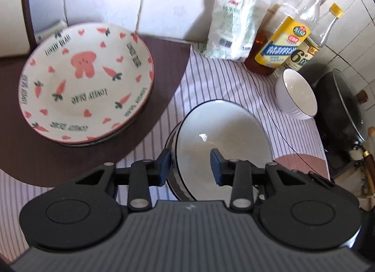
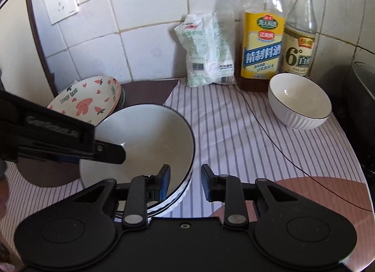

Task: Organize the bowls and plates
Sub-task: 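Open both grippers and pull them back from the bowl stack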

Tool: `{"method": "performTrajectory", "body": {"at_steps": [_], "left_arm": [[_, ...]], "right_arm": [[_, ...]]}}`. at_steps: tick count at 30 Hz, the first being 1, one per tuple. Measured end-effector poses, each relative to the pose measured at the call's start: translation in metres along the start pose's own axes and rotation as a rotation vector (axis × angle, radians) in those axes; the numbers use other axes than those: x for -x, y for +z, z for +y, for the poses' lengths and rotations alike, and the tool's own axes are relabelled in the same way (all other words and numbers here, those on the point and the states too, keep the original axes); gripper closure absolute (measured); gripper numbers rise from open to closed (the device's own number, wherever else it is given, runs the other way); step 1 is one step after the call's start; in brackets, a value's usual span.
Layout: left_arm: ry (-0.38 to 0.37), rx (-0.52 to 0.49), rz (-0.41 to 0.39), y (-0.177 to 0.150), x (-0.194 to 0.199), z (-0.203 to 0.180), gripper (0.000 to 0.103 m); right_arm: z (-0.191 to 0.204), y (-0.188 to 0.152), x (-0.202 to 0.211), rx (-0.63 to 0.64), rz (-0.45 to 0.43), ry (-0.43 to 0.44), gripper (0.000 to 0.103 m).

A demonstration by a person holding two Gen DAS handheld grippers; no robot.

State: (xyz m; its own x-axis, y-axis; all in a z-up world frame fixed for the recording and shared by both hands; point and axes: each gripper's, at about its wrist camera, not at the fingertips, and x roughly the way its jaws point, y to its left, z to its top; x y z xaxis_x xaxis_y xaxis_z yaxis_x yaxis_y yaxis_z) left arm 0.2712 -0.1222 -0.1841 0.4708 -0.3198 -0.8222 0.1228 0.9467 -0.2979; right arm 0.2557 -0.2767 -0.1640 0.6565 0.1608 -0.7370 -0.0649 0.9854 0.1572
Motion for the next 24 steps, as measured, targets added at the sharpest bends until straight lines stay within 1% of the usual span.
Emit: {"method": "performTrajectory", "body": {"at_steps": [1, 2, 7, 10, 11, 14, 16, 19, 21, 24], "left_arm": [[0.024, -0.023, -0.004, -0.001, 0.0, -0.004, 0.065], [0.048, -0.05, -0.002, -0.002, -0.001, -0.007, 0.066], [0.04, -0.064, 0.008, -0.002, 0.0, -0.005, 0.065], [0.042, -0.067, 0.013, 0.0, 0.006, -0.005, 0.06], [0.051, -0.074, 0.013, 0.001, 0.008, -0.006, 0.058], [0.105, -0.096, 0.027, 0.004, 0.017, -0.013, 0.056], [0.112, -0.105, 0.018, 0.007, 0.025, -0.017, 0.053], [0.092, -0.117, 0.014, 0.012, 0.035, -0.023, 0.053], [0.063, -0.127, 0.012, 0.016, 0.042, -0.029, 0.053], [0.011, -0.145, -0.011, 0.022, 0.051, -0.043, 0.051]], "right_arm": [[-0.002, -0.001, -0.001, -0.011, -0.007, 0.0, 0.07], [-0.003, -0.003, -0.002, -0.025, -0.004, -0.005, 0.07], [-0.006, -0.006, -0.003, -0.065, 0.0, 0.011, 0.07], [-0.008, -0.005, 0.004, -0.062, -0.016, 0.014, 0.07], [-0.01, -0.004, 0.007, -0.063, -0.021, 0.015, 0.07], [-0.019, 0.0, 0.02, -0.067, -0.036, 0.016, 0.069], [-0.026, 0.003, 0.03, -0.066, -0.046, 0.006, 0.069], [-0.037, 0.009, 0.045, -0.066, -0.065, -0.022, 0.068], [-0.045, 0.013, 0.055, -0.056, -0.08, -0.035, 0.061], [-0.056, 0.017, 0.071, -0.021, -0.109, -0.042, 0.058]]}}
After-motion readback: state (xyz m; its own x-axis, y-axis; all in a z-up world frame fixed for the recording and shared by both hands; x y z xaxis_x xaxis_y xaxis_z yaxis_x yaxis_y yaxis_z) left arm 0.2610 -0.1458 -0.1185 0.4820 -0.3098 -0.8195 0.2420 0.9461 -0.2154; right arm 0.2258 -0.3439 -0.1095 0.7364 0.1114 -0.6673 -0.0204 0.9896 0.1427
